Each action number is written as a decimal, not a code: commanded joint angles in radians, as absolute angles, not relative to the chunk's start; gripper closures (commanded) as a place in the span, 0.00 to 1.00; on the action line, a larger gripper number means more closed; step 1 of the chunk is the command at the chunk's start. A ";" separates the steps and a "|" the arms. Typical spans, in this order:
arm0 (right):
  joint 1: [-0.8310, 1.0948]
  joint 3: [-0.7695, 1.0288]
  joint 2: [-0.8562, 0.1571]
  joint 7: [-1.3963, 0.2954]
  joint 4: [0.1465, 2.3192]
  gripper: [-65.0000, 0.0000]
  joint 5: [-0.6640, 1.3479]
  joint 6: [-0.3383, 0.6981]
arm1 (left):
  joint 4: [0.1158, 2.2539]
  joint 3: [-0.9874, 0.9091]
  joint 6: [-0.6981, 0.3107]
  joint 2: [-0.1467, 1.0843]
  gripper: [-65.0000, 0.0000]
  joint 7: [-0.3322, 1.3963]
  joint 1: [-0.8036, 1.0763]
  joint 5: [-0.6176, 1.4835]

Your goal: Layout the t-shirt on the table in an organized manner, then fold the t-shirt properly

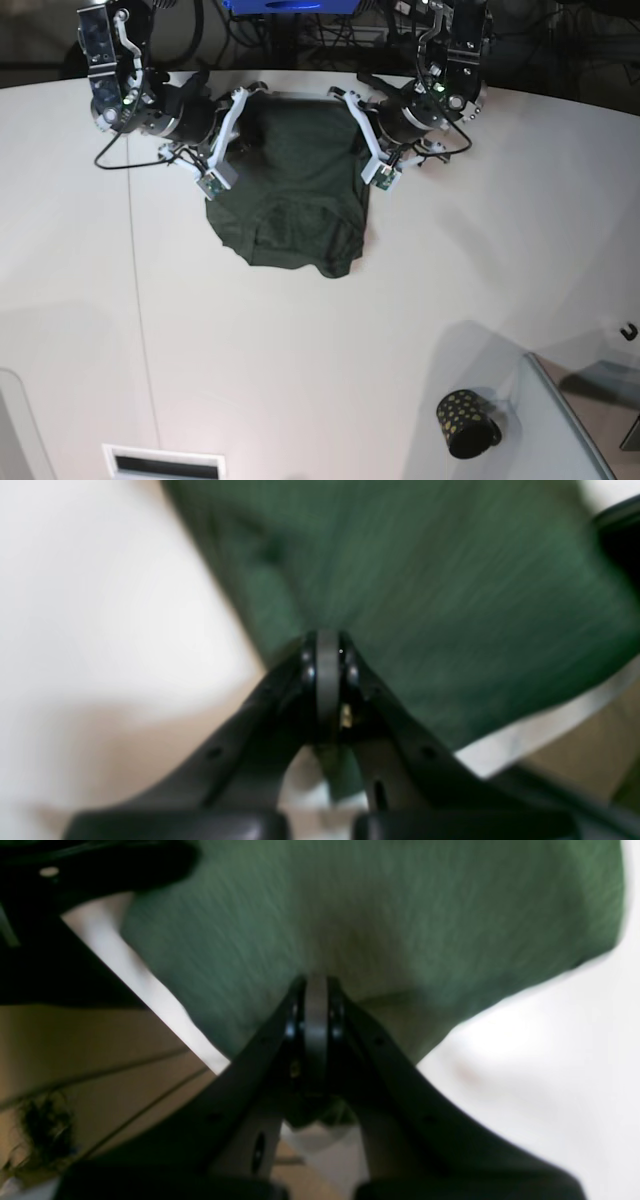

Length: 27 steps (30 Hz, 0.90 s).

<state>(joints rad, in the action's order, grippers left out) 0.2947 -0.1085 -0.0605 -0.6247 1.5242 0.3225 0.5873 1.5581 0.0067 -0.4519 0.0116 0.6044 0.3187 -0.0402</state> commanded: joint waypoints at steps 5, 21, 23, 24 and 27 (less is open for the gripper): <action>0.291 -0.099 -0.062 -0.601 1.590 1.00 0.344 0.596 | 1.603 0.005 -0.455 0.024 1.00 0.587 0.320 -0.021; 0.555 0.153 -0.213 -0.607 1.916 1.00 0.343 0.601 | 1.902 -0.294 -0.463 0.231 1.00 0.581 0.601 -0.022; 0.622 0.151 -0.288 -0.602 1.920 1.00 0.343 0.601 | 1.897 -0.298 -0.463 0.278 1.00 0.542 0.680 -0.030; 0.659 0.153 -0.315 -0.602 1.923 1.00 0.343 0.601 | 1.897 -0.306 -0.463 0.294 1.00 0.522 0.727 -0.030; 0.774 0.180 -0.378 -0.602 1.923 1.00 0.343 0.601 | 1.897 -0.346 -0.463 0.314 1.00 0.473 0.858 -0.030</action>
